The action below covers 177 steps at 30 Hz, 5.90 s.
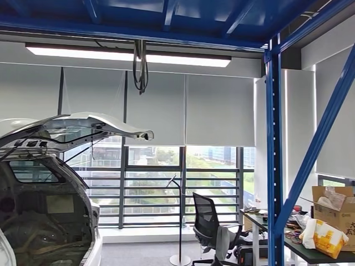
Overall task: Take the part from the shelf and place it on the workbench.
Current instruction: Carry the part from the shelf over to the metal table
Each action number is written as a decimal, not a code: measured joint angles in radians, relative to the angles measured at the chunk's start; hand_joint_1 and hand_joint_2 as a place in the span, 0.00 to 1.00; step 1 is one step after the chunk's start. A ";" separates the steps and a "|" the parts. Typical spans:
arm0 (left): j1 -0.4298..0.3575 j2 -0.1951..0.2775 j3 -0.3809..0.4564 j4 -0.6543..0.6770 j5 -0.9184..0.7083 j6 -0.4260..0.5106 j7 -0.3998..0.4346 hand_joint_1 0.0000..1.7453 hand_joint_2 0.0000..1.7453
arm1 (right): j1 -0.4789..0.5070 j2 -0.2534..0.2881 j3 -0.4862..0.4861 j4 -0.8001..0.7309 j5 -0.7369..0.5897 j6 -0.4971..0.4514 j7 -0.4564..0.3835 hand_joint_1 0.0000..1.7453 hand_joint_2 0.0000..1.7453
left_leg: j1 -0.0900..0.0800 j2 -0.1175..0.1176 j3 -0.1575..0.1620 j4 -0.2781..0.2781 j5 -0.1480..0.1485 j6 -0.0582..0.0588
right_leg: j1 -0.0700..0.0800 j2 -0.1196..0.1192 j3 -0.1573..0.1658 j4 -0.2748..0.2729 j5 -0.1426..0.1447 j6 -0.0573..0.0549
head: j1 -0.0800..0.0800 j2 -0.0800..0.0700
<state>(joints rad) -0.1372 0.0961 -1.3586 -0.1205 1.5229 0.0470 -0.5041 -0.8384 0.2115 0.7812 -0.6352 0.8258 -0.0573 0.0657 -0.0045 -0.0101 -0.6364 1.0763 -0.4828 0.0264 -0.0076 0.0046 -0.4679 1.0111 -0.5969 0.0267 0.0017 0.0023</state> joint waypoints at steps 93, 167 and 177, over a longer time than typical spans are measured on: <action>0.064 0.023 0.143 0.000 0.000 -0.047 -0.081 0.00 1.00 | 0.590 -0.285 -0.063 -1.008 -1.098 0.405 -0.342 1.00 1.00 | 0.026 0.006 -0.053 0.219 -0.127 -0.054 | 0.017 -0.016 -0.106 -0.024 0.127 -0.052 | -0.001 0.000; 0.049 0.042 0.084 0.001 0.000 -0.021 -0.065 0.00 1.00 | 0.546 -0.252 -0.058 -0.996 -1.095 0.414 -0.358 1.00 1.00 | 0.022 0.030 0.060 -0.040 -0.029 -0.031 | 0.024 -0.033 -0.118 0.011 0.108 -0.028 | -0.002 0.000; 0.048 0.039 0.062 0.001 -0.002 -0.017 -0.049 0.00 1.00 | 0.522 -0.269 -0.058 -0.978 -1.056 0.413 -0.359 1.00 1.00 | 0.029 -0.047 0.050 -0.044 -0.011 -0.018 | 0.017 0.051 -0.103 0.022 0.099 -0.030 | -0.003 0.000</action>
<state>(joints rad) -0.0887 0.1348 -1.2970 -0.1198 1.5212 0.0300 -0.5535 -0.3166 -0.0577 0.7230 -1.6133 -0.2297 0.3561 -0.2931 0.0243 -0.0575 -0.5862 1.0319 -0.4934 0.0081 0.0093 0.0551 -0.5709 1.0335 -0.4979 -0.0033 -0.0009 0.0024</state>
